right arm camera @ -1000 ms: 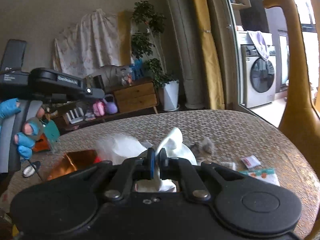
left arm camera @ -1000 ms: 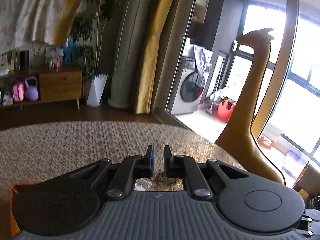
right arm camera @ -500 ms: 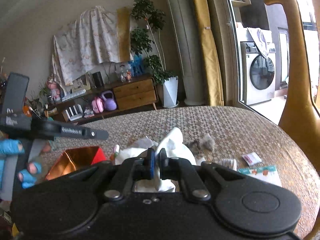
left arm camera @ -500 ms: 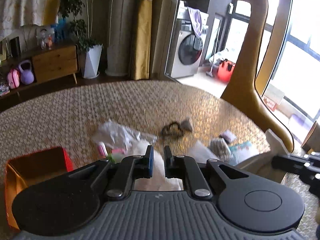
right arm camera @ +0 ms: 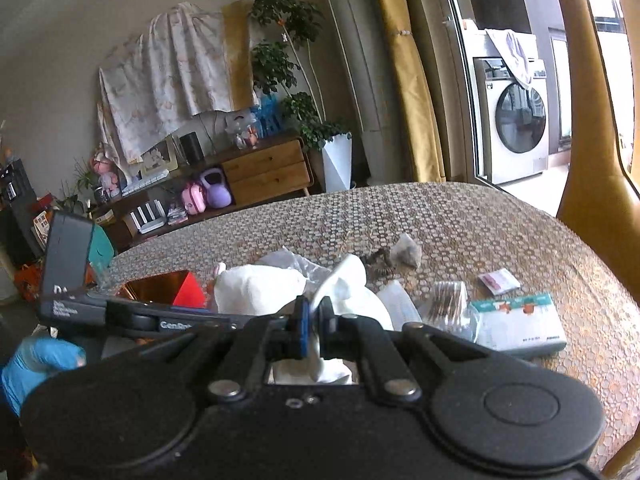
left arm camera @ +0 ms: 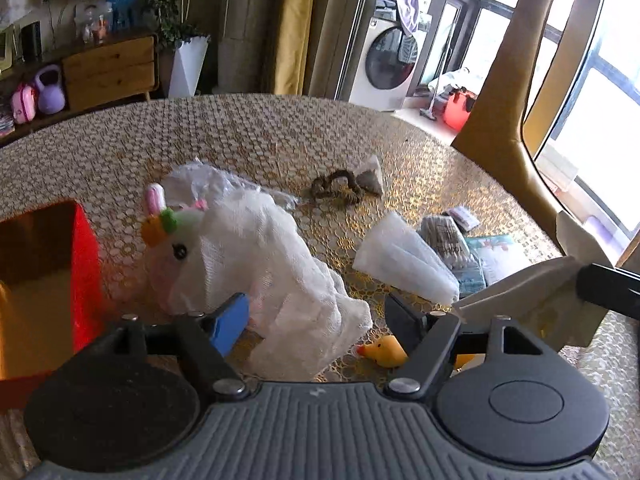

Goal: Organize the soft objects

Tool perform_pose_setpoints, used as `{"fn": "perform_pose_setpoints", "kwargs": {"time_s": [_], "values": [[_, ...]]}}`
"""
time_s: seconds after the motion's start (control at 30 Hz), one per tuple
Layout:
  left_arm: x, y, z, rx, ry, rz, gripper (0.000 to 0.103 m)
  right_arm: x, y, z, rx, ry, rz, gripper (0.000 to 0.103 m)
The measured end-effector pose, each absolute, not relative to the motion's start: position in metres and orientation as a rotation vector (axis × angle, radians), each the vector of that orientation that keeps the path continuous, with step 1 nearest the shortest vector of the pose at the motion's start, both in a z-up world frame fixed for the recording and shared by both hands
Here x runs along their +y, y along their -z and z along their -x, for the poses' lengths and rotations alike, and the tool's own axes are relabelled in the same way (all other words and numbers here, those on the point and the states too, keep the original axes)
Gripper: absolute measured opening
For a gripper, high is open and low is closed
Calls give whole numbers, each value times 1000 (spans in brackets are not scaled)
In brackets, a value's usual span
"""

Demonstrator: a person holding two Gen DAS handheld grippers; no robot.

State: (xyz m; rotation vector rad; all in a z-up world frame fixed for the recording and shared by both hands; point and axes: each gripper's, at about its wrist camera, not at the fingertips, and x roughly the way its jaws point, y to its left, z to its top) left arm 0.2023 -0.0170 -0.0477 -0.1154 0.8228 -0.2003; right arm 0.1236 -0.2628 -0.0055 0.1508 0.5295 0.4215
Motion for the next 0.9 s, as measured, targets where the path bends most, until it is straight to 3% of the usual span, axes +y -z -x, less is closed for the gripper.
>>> {"fn": "perform_pose_setpoints", "kwargs": {"time_s": [0.47, 0.53, 0.6, 0.73, 0.8, 0.9], "values": [[-55, 91, -243, 895, -104, 161, 75, -281, 31, -131, 588, -400, -180, 5], [-54, 91, -246, 891, -126, 145, 67, -282, 33, -131, 594, -399, -182, 5], [-52, 92, -247, 895, -142, 138, 40, -284, 35, -132, 597, -398, -184, 5], [-37, 93, -246, 896, -170, 185, 27, -284, 37, -133, 602, -399, -191, 5], [-29, 92, -245, 889, -161, 200, 15, -284, 37, -132, 600, -398, -192, 5], [-17, 85, -240, 866, -130, 241, 8, -284, 37, -131, 600, -397, -192, 5]]}}
